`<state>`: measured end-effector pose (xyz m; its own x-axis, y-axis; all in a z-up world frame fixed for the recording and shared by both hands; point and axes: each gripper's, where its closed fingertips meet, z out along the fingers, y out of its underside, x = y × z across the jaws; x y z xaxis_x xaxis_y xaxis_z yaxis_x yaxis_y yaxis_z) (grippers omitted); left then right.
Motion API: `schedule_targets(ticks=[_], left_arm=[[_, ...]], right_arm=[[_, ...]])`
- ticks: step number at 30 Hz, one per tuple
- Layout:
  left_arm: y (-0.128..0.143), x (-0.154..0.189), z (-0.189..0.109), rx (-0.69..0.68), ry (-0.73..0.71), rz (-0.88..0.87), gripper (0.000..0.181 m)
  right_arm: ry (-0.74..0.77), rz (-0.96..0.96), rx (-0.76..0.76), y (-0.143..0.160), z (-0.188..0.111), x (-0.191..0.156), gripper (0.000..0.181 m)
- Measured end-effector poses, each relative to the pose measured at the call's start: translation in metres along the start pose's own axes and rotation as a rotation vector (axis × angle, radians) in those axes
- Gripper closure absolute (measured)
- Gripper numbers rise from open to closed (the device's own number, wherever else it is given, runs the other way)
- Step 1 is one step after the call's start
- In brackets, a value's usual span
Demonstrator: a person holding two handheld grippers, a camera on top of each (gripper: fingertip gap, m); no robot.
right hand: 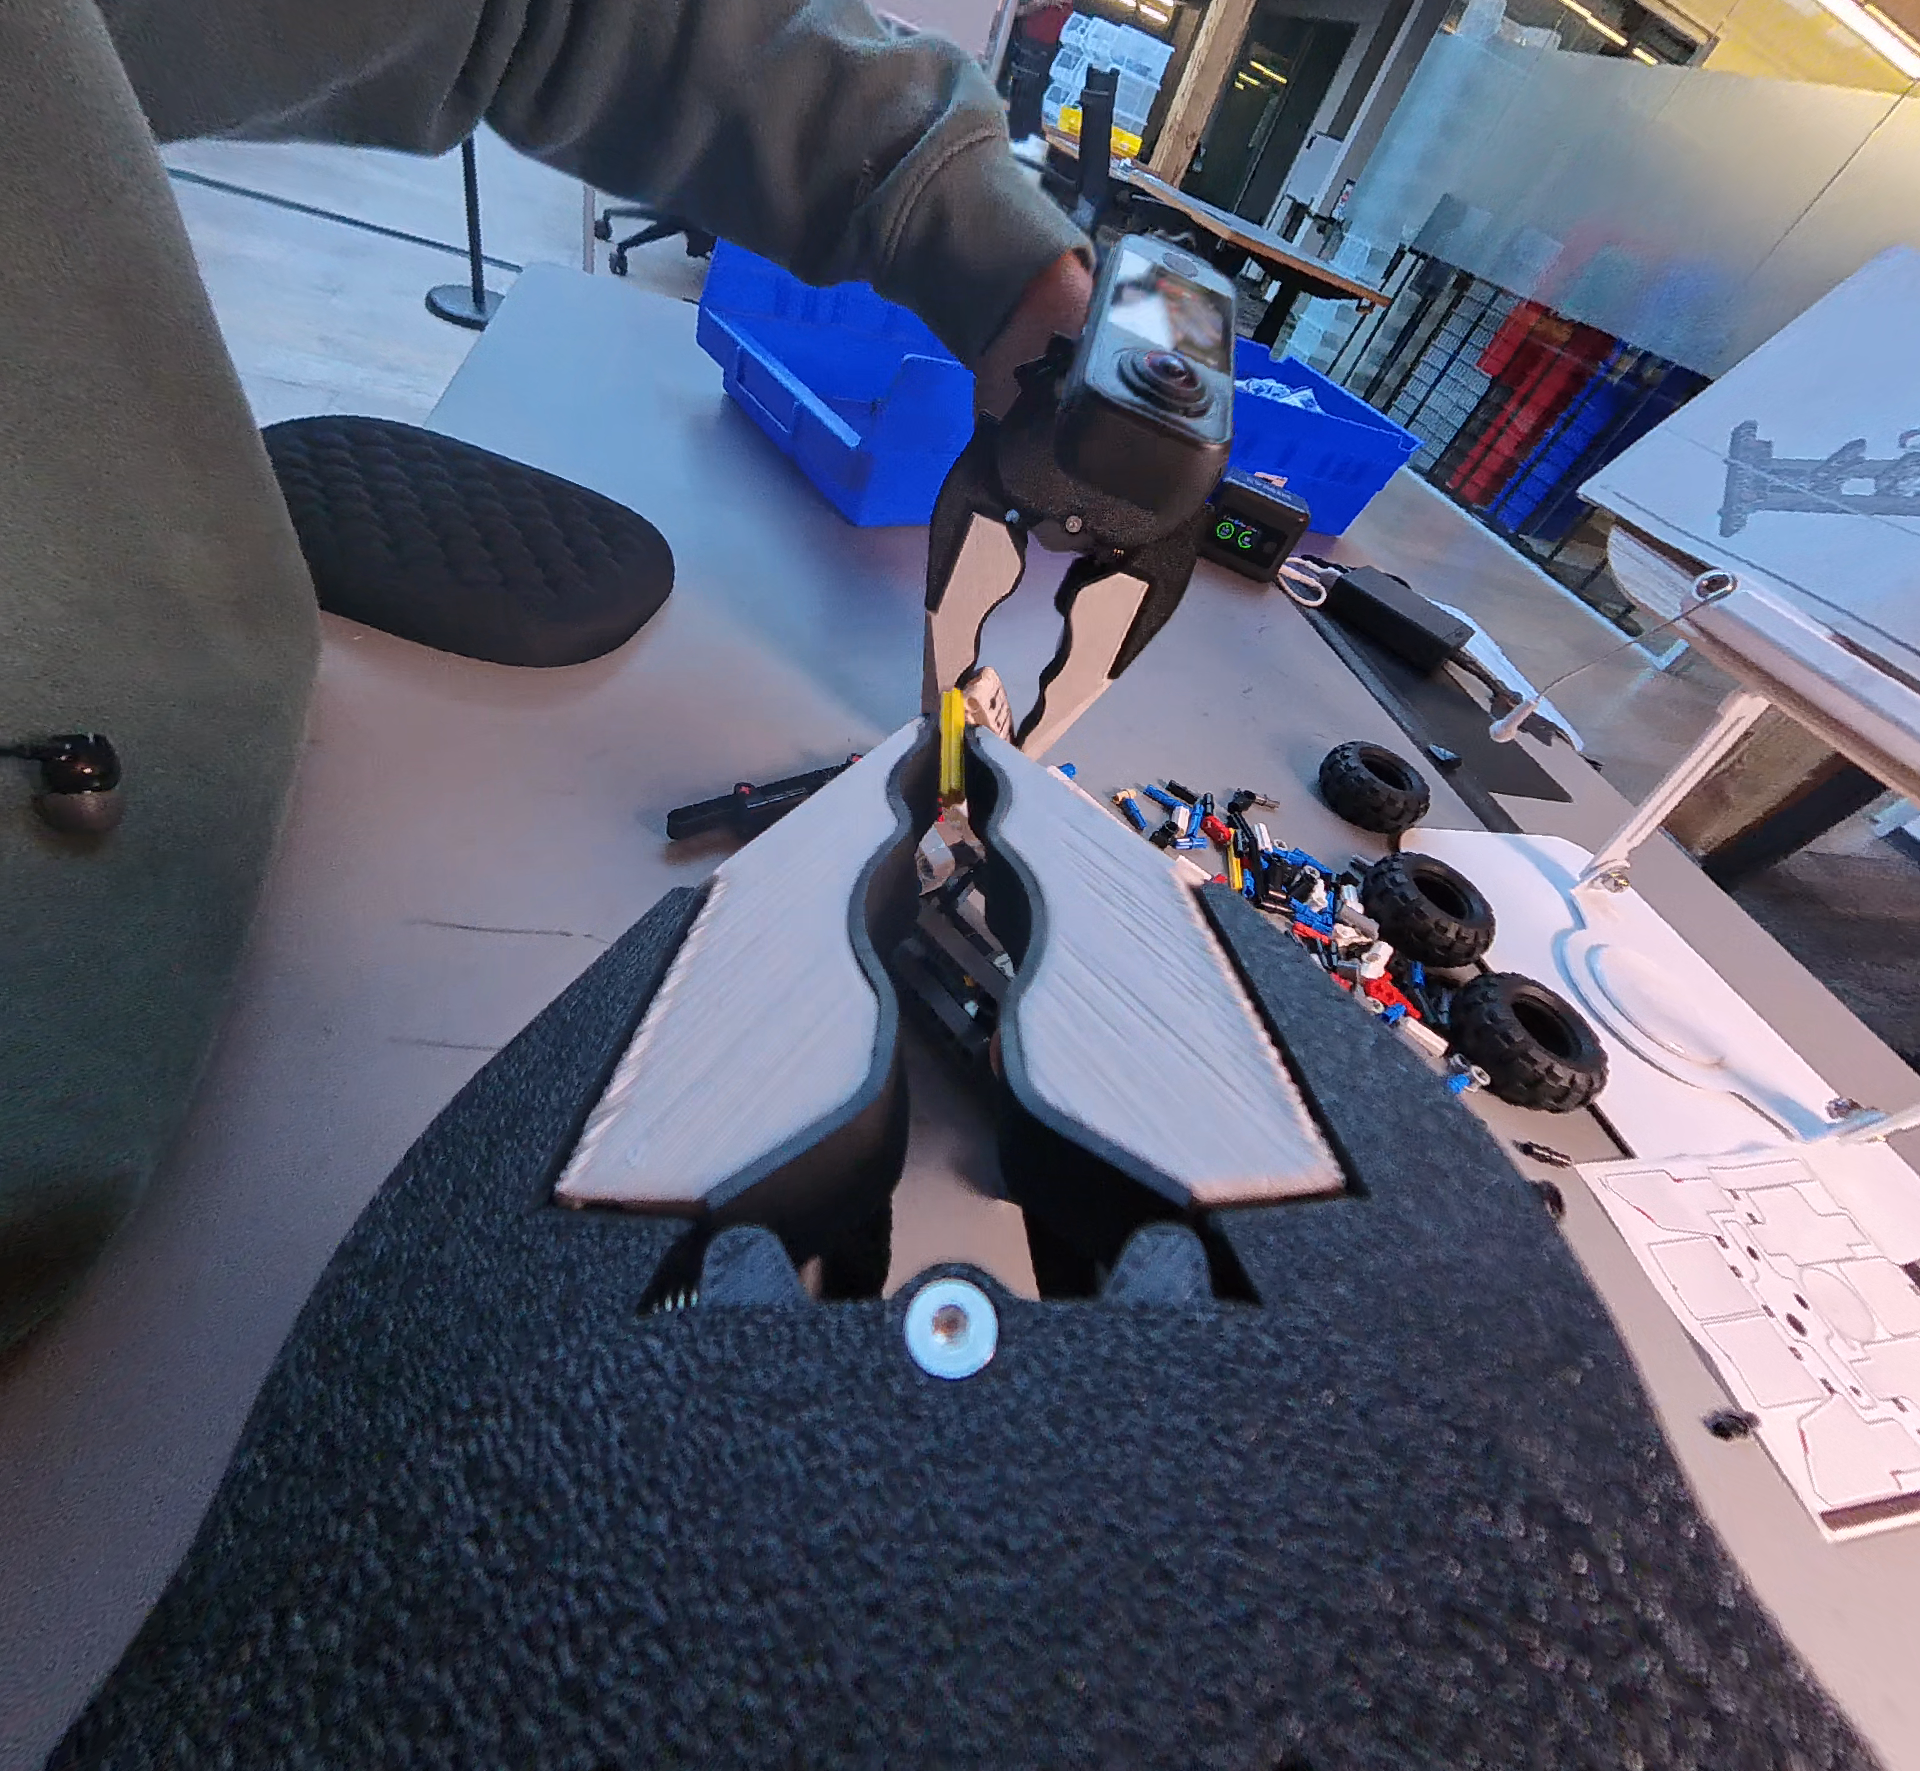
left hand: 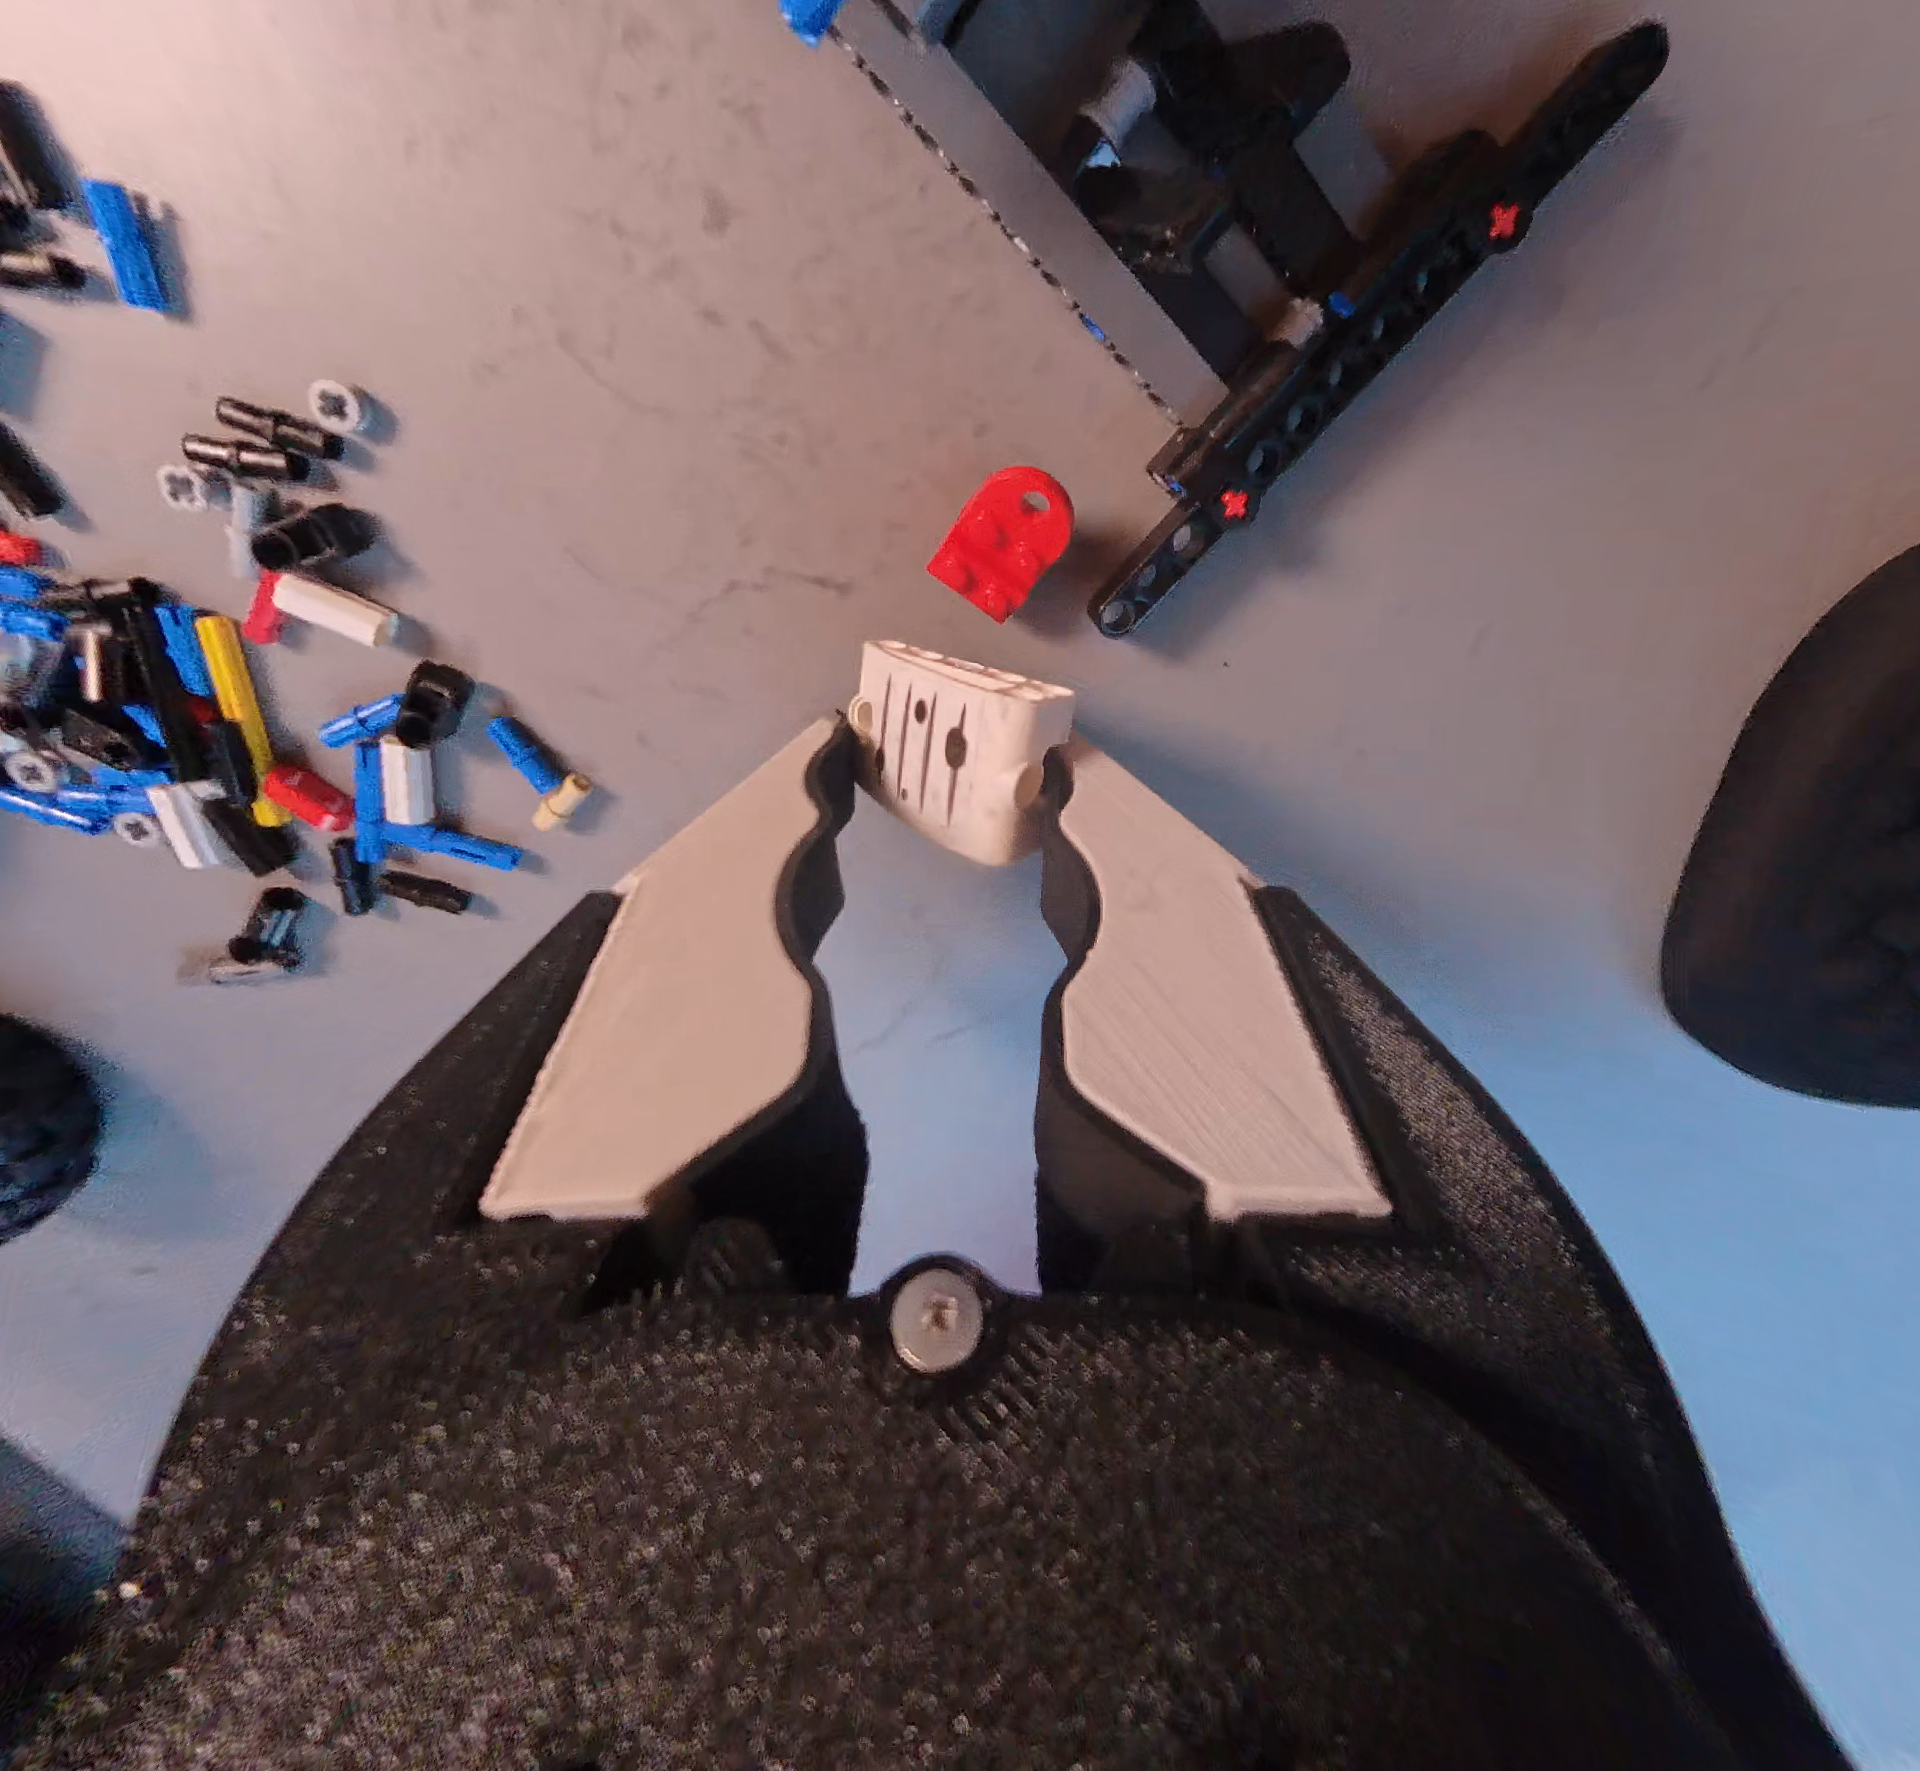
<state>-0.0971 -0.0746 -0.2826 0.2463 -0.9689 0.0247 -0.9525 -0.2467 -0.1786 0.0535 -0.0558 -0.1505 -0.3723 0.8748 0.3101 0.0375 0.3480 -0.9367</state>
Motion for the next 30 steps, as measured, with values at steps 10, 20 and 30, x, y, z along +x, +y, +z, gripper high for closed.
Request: schedule_targets(ticks=[10,20,30], left_arm=[[-0.086,0.038,-0.085,0.689,-0.190,-0.138,0.155],[-0.166,0.072,-0.055,0.879,-0.224,-0.171,0.155],[-0.169,0.079,-0.040,0.852,-0.210,-0.183,0.155]], right_arm=[[0.017,0.036,-0.025,-0.006,0.007,0.000,0.178],[-0.140,-0.107,-0.215,-0.007,0.011,-0.049,0.179],[-0.188,-0.131,-0.357,0.009,0.001,-0.061,0.178]])
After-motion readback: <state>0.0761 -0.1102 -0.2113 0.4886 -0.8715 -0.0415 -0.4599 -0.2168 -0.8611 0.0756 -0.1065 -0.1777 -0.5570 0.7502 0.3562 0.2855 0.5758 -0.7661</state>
